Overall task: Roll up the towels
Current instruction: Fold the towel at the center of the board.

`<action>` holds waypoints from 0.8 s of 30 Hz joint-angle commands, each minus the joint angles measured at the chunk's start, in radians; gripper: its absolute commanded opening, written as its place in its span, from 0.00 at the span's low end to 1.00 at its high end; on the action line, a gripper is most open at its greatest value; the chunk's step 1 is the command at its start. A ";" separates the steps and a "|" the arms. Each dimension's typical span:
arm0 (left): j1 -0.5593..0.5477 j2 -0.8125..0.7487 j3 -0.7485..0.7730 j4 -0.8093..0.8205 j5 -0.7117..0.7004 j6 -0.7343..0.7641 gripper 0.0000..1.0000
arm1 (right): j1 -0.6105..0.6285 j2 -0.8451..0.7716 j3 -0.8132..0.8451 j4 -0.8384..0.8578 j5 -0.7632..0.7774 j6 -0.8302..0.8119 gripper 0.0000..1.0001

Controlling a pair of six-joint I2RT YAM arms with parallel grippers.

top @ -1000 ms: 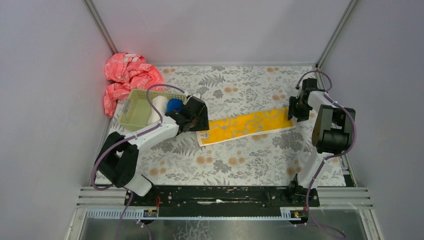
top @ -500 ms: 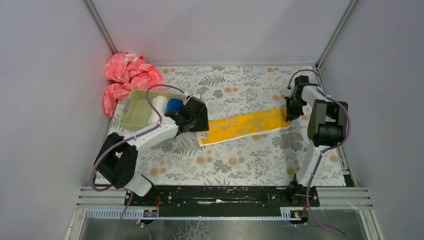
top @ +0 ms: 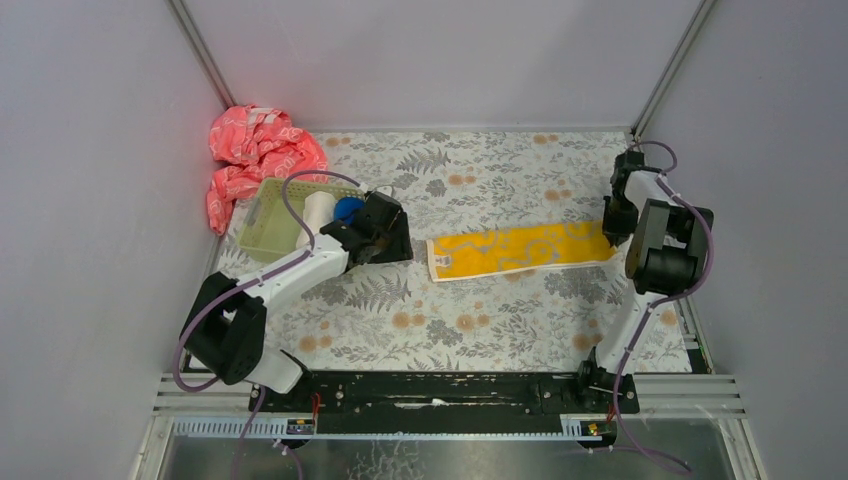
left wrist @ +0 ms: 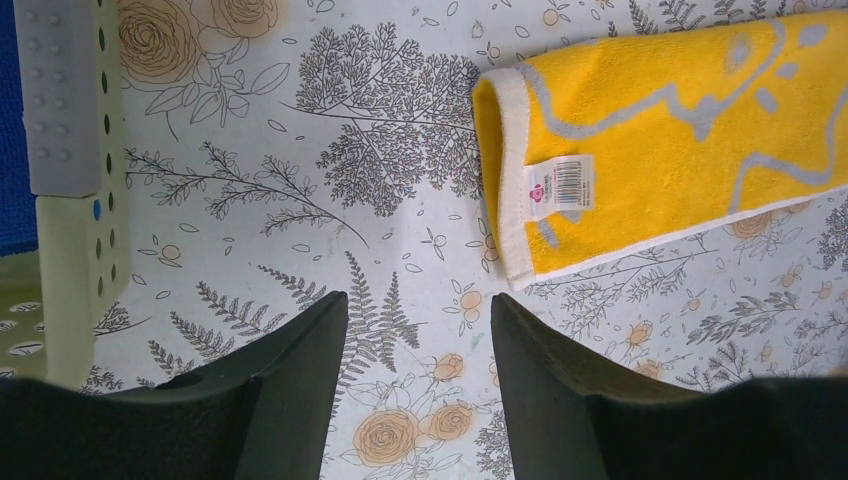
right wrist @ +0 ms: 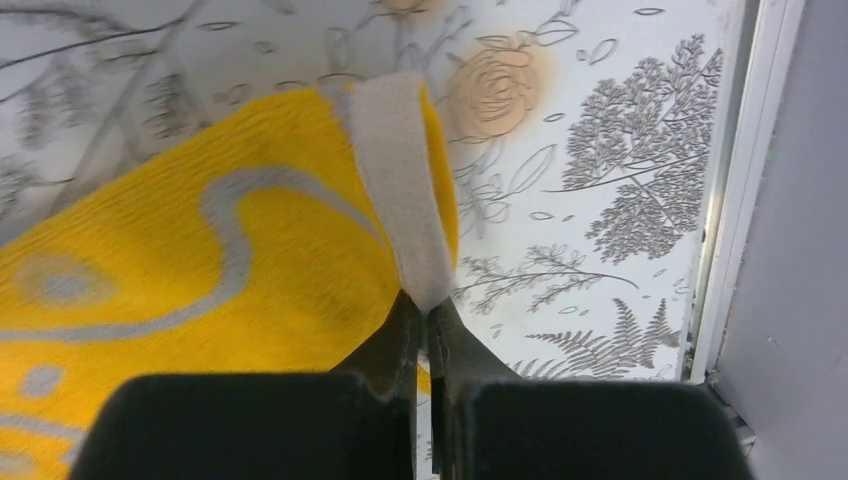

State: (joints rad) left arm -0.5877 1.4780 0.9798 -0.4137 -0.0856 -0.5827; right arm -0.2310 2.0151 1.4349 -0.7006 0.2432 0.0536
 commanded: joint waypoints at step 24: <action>0.032 0.036 -0.031 0.077 0.103 -0.059 0.54 | 0.606 -0.271 -0.062 0.122 -0.565 0.288 0.00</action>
State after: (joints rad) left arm -0.5606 1.4975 0.9550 -0.3935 -0.0105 -0.6205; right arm 0.3088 1.7515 1.3552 -0.6250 -0.2752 0.2638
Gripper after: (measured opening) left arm 0.543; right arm 0.029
